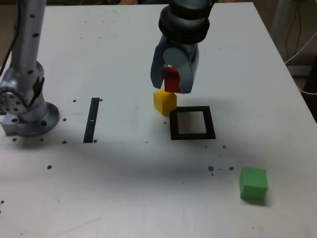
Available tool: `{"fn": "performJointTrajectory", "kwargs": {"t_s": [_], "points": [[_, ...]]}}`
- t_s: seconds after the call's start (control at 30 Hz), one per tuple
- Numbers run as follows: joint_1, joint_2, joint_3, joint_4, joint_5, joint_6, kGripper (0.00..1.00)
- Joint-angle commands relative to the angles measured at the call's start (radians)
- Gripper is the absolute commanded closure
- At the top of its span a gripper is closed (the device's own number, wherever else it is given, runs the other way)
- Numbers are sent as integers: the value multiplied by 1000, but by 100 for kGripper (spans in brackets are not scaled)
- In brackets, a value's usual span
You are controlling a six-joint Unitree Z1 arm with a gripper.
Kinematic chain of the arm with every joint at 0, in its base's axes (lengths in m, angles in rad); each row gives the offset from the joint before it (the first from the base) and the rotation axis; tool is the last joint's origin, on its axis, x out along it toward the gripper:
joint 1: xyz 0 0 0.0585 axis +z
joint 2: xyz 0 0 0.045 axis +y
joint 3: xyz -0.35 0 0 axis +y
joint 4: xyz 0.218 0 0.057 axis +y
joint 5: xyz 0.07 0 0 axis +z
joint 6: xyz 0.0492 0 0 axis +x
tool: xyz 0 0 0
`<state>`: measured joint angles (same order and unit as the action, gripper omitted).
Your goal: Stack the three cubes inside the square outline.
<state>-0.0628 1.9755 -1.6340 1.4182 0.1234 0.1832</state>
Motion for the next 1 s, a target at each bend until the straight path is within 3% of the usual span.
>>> {"fn": "performJointTrajectory", "kwargs": {"t_s": [0.0, 0.3, 0.7, 0.97], "points": [[-23, -13, -3, -9, -19, -25, 71], [-41, 14, 28, -106, -81, -82, 71], [-84, 117, 21, -143, -56, -155, 70], [-89, 126, 46, -181, -45, -170, 69]]}}
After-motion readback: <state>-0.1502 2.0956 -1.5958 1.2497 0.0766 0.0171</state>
